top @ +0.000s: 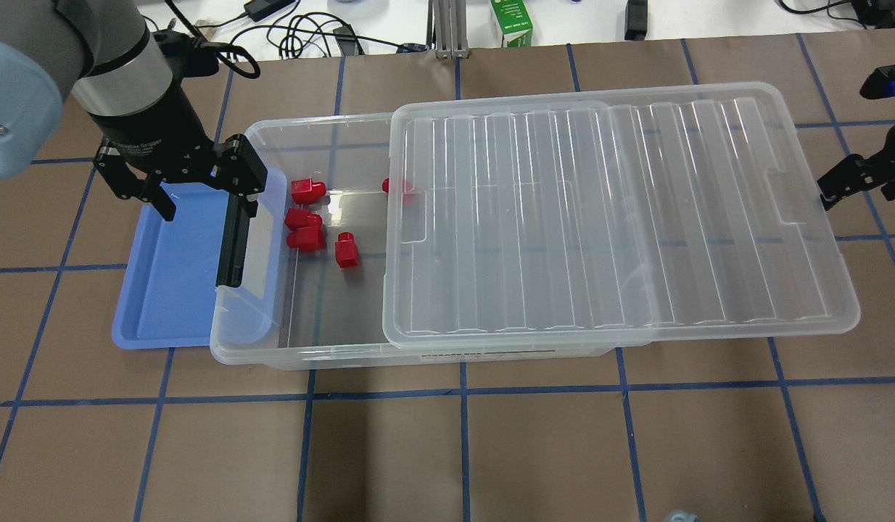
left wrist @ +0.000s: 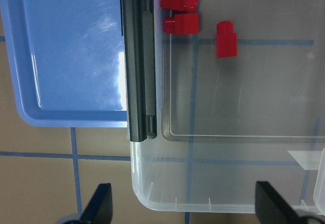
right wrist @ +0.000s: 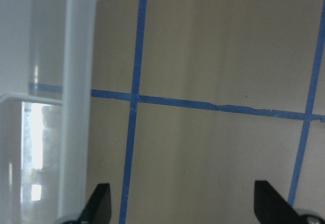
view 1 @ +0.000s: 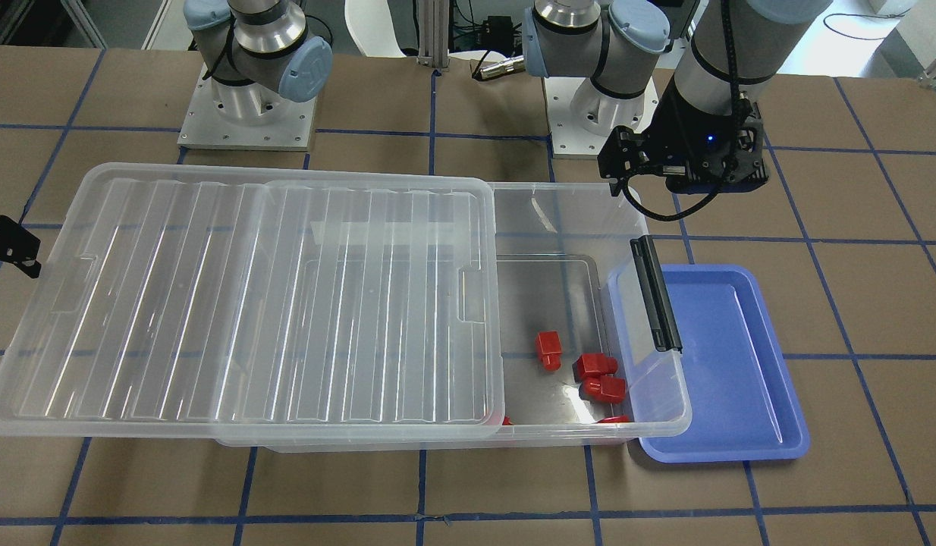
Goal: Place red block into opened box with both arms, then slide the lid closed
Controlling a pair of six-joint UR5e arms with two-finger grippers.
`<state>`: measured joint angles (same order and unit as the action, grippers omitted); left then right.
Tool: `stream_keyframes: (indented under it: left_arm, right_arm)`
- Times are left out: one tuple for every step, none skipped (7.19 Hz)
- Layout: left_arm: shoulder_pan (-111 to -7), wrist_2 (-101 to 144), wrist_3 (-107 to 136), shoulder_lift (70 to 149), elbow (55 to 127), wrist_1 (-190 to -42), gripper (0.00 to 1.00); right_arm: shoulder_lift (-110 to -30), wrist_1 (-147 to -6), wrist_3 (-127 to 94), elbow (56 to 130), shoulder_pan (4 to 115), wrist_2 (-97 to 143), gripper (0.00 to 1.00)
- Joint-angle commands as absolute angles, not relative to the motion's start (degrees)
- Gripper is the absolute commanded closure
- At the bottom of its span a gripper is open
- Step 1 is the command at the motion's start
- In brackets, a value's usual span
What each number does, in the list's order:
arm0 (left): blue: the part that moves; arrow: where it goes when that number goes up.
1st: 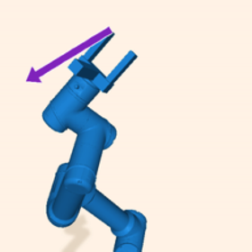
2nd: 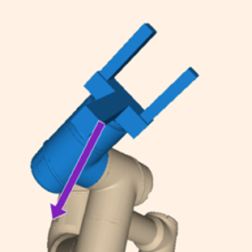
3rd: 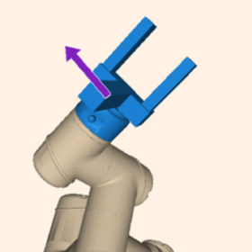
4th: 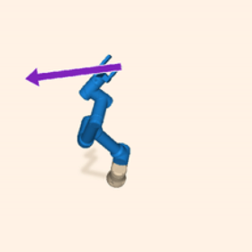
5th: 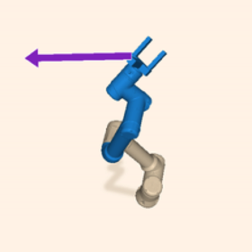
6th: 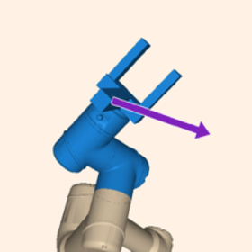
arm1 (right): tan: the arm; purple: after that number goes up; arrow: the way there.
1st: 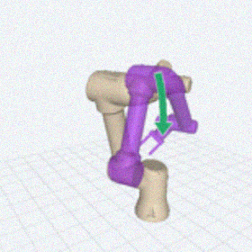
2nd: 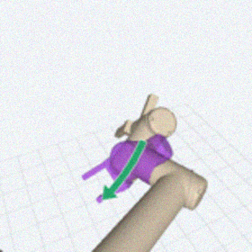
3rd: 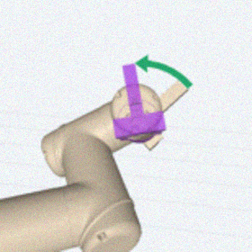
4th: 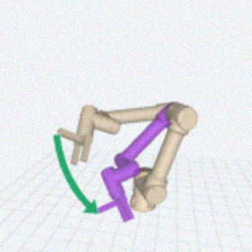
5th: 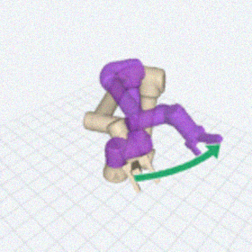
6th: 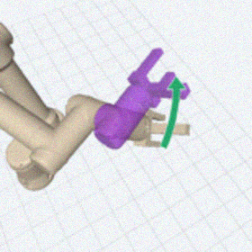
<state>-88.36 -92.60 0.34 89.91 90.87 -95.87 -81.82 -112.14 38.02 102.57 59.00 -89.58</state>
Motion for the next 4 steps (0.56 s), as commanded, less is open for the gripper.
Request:
stream_keyframes:
  left_arm:
    - [-88.24,-92.55,0.26,90.00,90.88,-95.71,0.00]
    - [-88.24,-92.55,0.26,90.00,90.88,-95.71,0.00]
    - [-88.24,-92.64,0.26,90.00,90.88,-95.80,0.00]
    - [-88.16,-92.55,0.26,90.00,90.88,-95.63,0.00]
  right_arm:
    - [-81.91,-112.06,34.82,102.74,62.21,-87.99,0.00]
    - [-82.00,-112.06,33.33,102.74,64.23,-87.98,0.00]
    - [-82.00,-112.06,30.18,102.74,66.25,-87.98,0.00]
    - [-82.00,-112.23,27.10,102.66,68.71,-87.89,0.00]
